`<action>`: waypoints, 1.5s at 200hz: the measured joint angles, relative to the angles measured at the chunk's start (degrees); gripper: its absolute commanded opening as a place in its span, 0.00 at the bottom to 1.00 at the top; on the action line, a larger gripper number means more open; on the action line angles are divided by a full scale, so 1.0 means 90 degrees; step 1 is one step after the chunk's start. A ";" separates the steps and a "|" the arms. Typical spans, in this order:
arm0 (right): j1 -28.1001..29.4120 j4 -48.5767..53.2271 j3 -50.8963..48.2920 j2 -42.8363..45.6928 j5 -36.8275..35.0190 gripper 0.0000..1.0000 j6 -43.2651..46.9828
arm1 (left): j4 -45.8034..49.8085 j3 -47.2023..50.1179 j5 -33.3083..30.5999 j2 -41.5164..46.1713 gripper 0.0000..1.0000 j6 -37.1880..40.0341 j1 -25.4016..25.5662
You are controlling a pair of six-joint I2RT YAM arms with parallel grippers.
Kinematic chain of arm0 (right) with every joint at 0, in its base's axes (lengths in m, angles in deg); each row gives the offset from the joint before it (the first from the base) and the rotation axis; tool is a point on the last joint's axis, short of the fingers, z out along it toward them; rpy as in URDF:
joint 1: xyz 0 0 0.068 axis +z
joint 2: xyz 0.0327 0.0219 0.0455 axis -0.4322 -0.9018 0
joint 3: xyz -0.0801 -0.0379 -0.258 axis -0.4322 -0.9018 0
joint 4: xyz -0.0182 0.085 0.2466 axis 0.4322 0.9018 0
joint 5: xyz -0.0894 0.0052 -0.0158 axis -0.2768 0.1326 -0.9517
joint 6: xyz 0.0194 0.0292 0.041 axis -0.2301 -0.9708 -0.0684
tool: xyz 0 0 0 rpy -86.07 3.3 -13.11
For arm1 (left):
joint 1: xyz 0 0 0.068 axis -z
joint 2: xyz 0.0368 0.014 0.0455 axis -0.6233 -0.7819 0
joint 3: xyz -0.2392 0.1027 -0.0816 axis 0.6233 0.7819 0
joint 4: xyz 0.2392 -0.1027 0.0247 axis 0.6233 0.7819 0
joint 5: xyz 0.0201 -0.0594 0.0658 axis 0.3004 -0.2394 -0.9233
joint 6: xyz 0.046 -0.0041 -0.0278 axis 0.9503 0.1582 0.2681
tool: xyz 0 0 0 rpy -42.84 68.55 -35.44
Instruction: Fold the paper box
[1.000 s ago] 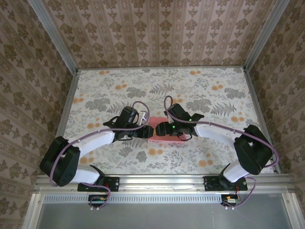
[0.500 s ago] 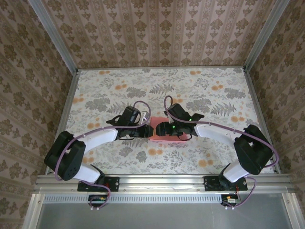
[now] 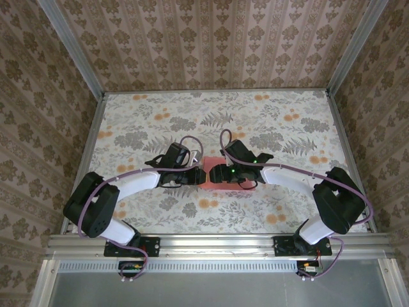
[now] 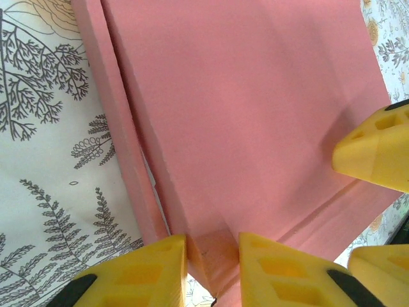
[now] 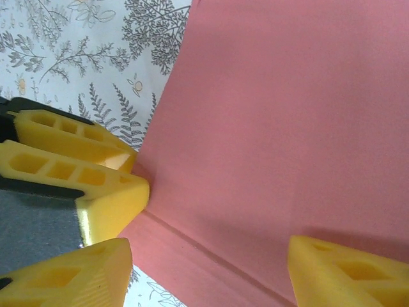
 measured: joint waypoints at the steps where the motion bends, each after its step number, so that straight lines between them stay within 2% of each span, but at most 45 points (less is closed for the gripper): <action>1: 0.0000 0.0000 -0.0002 -0.0002 0.0000 0.66 0.0000 | 0.0000 0.0000 -0.0002 0.0000 0.24 0.0000 0.0000; 41: 0.0000 -0.0155 -0.0168 -0.0124 0.0000 0.65 -0.0051 | 0.0073 0.0002 -0.0095 0.0017 0.21 0.0005 0.0000; 104: 0.0002 -0.0493 -0.0384 -0.0260 0.0015 0.65 -0.0121 | 0.0051 0.0017 -0.0097 0.0648 0.27 0.0051 -0.0007; 140: 0.0000 -0.0903 -0.0585 -0.0197 0.0126 0.67 -0.0136 | -0.0066 0.0066 -0.0027 0.0685 0.28 0.0080 -0.0007; 197: -0.0233 -0.0840 -0.1120 0.1022 0.0219 0.74 -0.0129 | -0.0474 0.0216 0.0092 0.0525 0.31 0.0078 0.0197; 219: -0.0573 -0.0682 -0.1498 0.1770 0.0236 0.79 -0.0138 | -0.0605 0.0216 0.0131 0.0299 0.32 0.0075 0.0321; 229: -0.0743 -0.0571 -0.1695 0.2096 0.0240 0.86 -0.0131 | -0.0653 0.0214 0.0131 0.0216 0.33 0.0075 0.0355; 250: -0.1190 -0.0231 -0.2118 0.2764 0.0272 1.00 -0.0141 | -0.0673 0.0211 0.0117 0.0112 0.45 0.0104 0.0376; 260: -0.1370 -0.0070 -0.2273 0.3019 0.0289 1.00 -0.0138 | -0.0658 0.0209 0.0058 0.0112 0.54 0.0153 0.0376; 289: -0.1814 0.0340 -0.2628 0.3587 0.0413 1.00 -0.0112 | -0.0432 0.0146 -0.0199 0.0194 0.99 0.0308 0.0374; 300: -0.1919 0.0401 -0.2703 0.3665 0.0515 1.00 -0.0112 | -0.0291 0.0121 -0.0272 0.0284 1.00 0.0393 0.0364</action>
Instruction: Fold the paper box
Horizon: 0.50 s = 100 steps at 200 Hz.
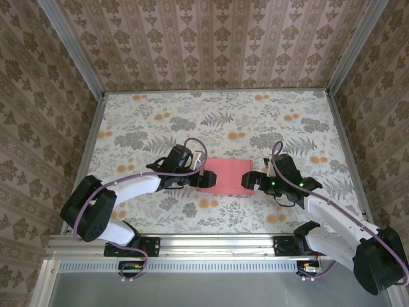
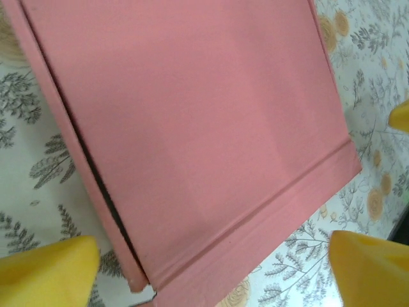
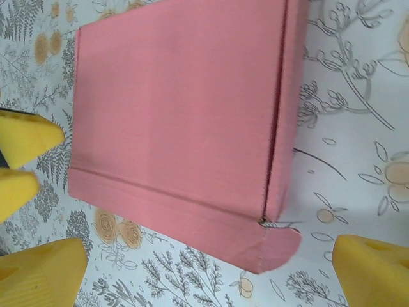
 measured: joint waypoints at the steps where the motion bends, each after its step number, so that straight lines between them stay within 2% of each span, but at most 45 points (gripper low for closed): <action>1: -0.0007 0.0000 -0.0005 0.0002 0.0007 1.00 -0.0002 | 0.0007 0.0000 -0.0002 0.0005 1.00 -0.0010 0.0000; 52: -0.0100 -0.0287 -0.0160 -0.0410 0.0583 1.00 0.0000 | 0.0299 -0.0085 -0.0027 0.0068 1.00 0.0138 -0.0129; 100: -0.0100 -0.0767 -0.0160 -0.0879 0.0760 1.00 -0.0007 | 0.0270 -0.0153 0.0136 -0.0316 1.00 0.0163 -0.0129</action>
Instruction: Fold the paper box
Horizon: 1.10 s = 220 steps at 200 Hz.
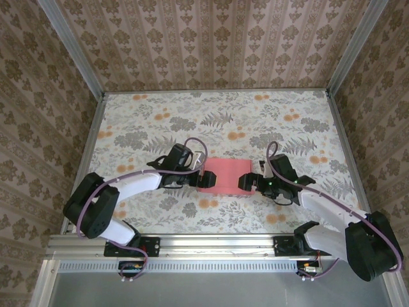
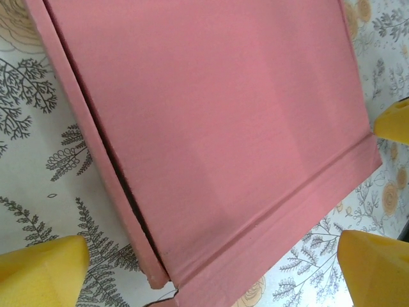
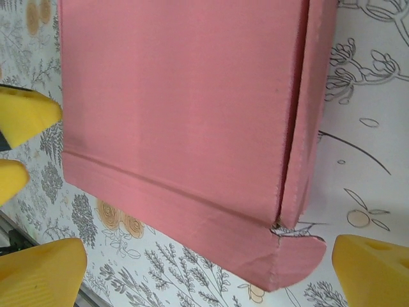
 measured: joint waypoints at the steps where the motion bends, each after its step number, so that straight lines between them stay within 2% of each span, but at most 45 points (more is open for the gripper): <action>1: 0.0000 -0.0010 0.0000 -0.0002 0.0005 1.00 0.0002 | 0.0000 -0.0005 0.0005 -0.0012 1.00 0.0000 0.0000; 148: -0.0012 -0.0716 0.0000 -0.0398 0.0272 0.99 -0.0019 | -0.0267 -0.0063 0.0573 -0.0194 1.00 -0.0002 -0.0005; 186: -0.0012 -0.0406 0.0073 0.0175 0.0299 0.99 0.0005 | -0.0250 -0.0063 0.0661 0.0432 1.00 -0.0027 -0.0119; 220: -0.0012 0.0172 0.0622 0.0539 0.0335 0.99 0.0034 | 0.0097 -0.0163 0.0719 0.1003 1.00 -0.0046 -0.0231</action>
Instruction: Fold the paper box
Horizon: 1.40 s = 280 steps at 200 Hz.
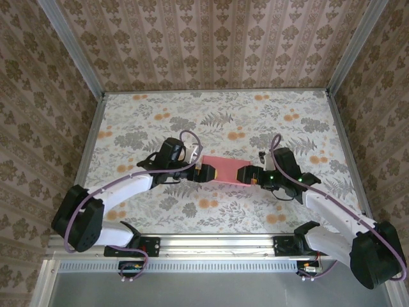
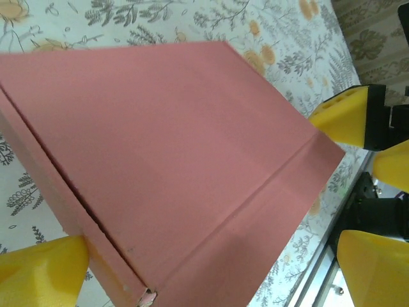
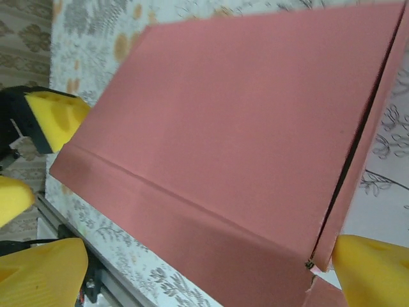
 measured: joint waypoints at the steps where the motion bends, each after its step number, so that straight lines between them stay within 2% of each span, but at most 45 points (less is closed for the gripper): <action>1: -0.0002 0.0002 0.0015 0.0005 0.0000 0.99 -0.0002 | 0.0010 -0.0005 -0.0002 0.0010 1.00 0.0000 -0.0002; 39: -0.0017 0.0415 0.0483 0.0185 0.0010 0.98 -0.0007 | 0.0486 -0.0308 -0.0002 0.0194 1.00 -0.0153 -0.0063; 81: -0.0024 0.0806 0.0816 0.0192 0.0010 0.85 -0.0070 | 0.0981 -0.0580 0.0005 0.0228 1.00 -0.0624 -0.0075; 105: -0.0024 0.0998 0.0991 0.0192 0.0010 0.83 -0.0153 | 0.1268 -0.0748 0.0068 0.0228 1.00 -0.0896 -0.0126; 166: -0.0024 0.1328 0.1498 -0.0075 0.0051 0.82 -0.0204 | 0.1489 -0.0831 0.0554 0.0228 1.00 -0.1513 -0.0401; 280: -0.0034 0.1277 0.1222 -0.0430 0.0049 0.83 -0.0197 | 0.1566 -0.0831 0.0622 -0.0007 1.00 -0.1503 -0.0437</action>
